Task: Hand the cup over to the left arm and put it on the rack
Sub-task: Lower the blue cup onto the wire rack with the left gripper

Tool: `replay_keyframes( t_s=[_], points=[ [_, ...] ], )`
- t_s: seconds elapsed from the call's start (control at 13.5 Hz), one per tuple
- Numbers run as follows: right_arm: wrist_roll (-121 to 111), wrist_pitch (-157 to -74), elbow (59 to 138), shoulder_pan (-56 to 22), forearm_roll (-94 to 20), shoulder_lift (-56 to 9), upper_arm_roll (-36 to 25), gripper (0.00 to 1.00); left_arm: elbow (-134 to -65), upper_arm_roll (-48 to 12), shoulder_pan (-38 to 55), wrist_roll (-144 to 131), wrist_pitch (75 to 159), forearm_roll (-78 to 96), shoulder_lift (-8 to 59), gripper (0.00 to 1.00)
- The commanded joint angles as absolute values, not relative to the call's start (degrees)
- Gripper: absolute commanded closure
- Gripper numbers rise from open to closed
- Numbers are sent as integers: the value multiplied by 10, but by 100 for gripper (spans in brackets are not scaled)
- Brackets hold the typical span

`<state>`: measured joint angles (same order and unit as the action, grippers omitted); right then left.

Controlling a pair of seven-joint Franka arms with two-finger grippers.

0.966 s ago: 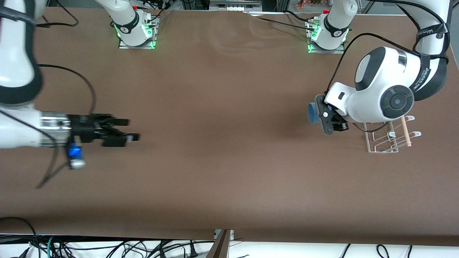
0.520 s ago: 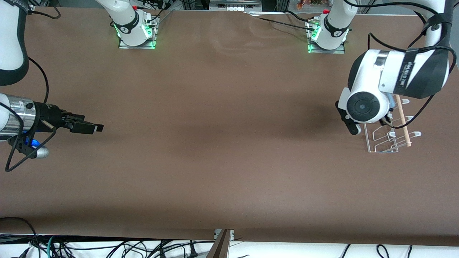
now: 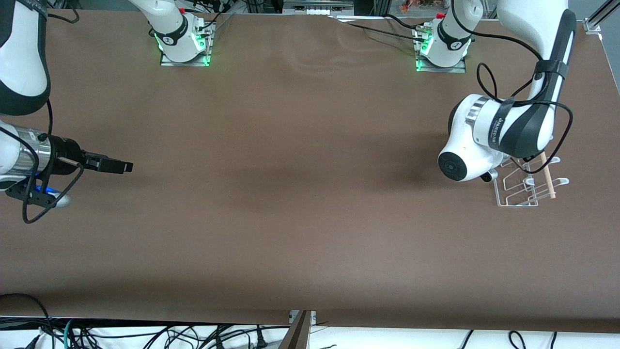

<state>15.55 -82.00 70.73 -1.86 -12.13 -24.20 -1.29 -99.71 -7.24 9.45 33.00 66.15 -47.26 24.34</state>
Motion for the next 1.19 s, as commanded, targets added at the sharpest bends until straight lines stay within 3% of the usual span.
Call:
replay_keyframes(
  t_s=[0.0, 0.15, 0.3, 0.59, 1.04, 1.11],
  points=[
    [145, -881, 817, -21, -91, -168, 0, 1, -1011, -73, 93, 335, 646, -526, 255, 100],
    [138, -969, 946, -22, -66, -85, 19, 1, -1013, -72, 75, 336, 663, -535, 288, 100],
    [139, -1015, 1024, -22, -20, -21, 43, 1, -1018, -72, 58, 337, 685, -555, 295, 100],
    [139, -1037, 1041, -22, 0, 11, 63, 1, -1020, -73, 44, 337, 708, -577, 308, 100],
    [138, -1016, 1030, -22, 11, 4, 63, 1, -1022, -73, 43, 332, 744, -577, 317, 100],
    [139, -1017, 1030, -22, 11, 3, 64, 1, -1021, -73, 43, 331, 745, -577, 319, 94]
  ],
)
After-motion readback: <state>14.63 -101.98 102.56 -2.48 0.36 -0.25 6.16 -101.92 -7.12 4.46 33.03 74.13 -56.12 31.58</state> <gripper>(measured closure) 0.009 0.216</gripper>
